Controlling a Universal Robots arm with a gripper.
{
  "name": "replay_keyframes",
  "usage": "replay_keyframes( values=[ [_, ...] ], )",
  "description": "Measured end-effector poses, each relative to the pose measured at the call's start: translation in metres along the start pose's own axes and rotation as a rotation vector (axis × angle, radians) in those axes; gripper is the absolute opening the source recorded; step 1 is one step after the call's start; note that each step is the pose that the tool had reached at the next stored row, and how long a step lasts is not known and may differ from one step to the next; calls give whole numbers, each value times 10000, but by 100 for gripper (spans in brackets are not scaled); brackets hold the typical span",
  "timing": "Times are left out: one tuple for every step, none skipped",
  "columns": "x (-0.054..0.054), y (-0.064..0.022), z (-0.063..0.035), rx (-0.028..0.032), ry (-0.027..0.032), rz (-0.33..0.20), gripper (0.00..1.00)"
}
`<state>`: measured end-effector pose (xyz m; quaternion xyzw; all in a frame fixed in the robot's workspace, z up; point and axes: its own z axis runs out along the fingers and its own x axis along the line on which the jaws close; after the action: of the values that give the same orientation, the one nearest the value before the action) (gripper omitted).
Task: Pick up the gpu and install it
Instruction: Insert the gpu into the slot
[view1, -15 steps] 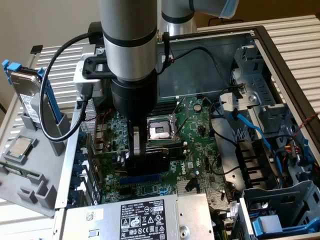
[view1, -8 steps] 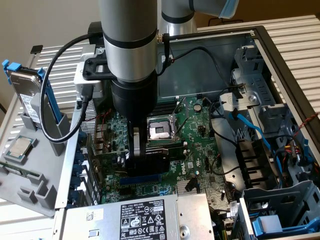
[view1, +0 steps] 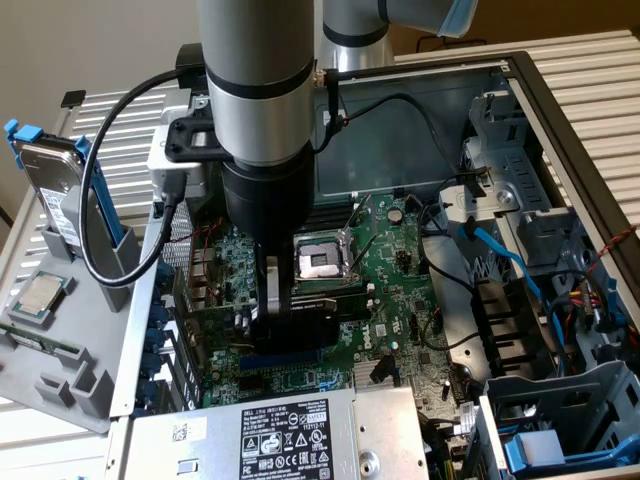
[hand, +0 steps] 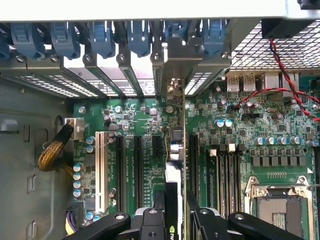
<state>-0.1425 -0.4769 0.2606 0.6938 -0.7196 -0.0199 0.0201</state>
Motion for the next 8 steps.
replay_keyframes(
  values=[
    [0,0,1,0,2,0,27],
    [0,1,2,0,3,0,27],
    [0,2,2,0,4,0,27],
    [0,2,3,0,5,0,27],
    [0,2,3,0,6,0,27],
    [0,2,3,0,7,0,27],
    [0,2,4,0,7,1,27],
    [0,2,13,0,8,1,27]
  ],
)
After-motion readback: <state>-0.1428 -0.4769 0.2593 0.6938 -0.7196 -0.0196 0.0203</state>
